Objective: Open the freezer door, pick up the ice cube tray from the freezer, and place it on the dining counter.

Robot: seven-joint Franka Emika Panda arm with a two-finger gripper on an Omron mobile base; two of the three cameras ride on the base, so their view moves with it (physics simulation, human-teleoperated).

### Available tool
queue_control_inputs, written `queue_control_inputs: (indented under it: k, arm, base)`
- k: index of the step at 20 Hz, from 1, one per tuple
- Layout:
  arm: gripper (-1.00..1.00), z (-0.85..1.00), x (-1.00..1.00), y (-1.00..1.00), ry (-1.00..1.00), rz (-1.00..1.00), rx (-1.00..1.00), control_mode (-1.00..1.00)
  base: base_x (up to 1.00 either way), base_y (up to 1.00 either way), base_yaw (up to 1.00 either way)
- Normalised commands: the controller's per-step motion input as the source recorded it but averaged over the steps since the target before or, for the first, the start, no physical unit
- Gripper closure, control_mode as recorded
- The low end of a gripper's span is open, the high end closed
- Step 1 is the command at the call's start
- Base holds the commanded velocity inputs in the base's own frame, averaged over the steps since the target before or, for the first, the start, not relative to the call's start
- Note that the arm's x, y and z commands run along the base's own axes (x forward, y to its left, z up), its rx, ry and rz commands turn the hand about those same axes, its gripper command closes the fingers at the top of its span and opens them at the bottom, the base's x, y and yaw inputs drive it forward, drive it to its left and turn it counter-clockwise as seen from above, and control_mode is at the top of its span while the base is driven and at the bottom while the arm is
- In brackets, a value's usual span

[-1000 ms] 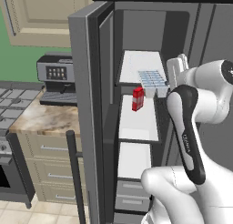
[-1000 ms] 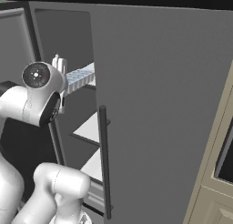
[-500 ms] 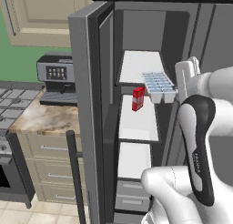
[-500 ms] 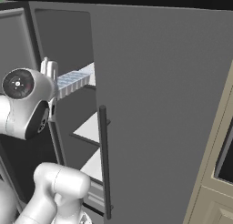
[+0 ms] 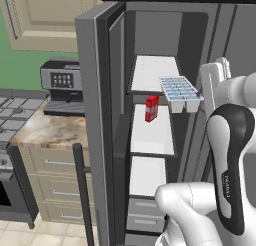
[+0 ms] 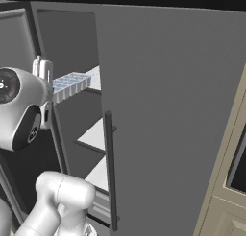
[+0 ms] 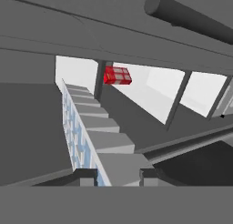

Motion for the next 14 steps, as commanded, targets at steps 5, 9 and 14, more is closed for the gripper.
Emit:
queue_control_inputs:
  k: [5, 9, 14]
  arm:
    - [1.0, 0.18, -0.27, 0.0, 0.0, 0.0, 0.0, -1.0]
    - [1.0, 0.11, -0.21, 0.0, 0.0, 0.0, 0.0, -1.0]
    - [1.0, 0.04, -0.22, -0.02, 0.0, 0.0, 0.0, -1.0]
  base:
    - [0.0, 0.0, 0.0]
    - [0.0, 0.0, 0.0]
    - [0.0, 0.0, 0.0]
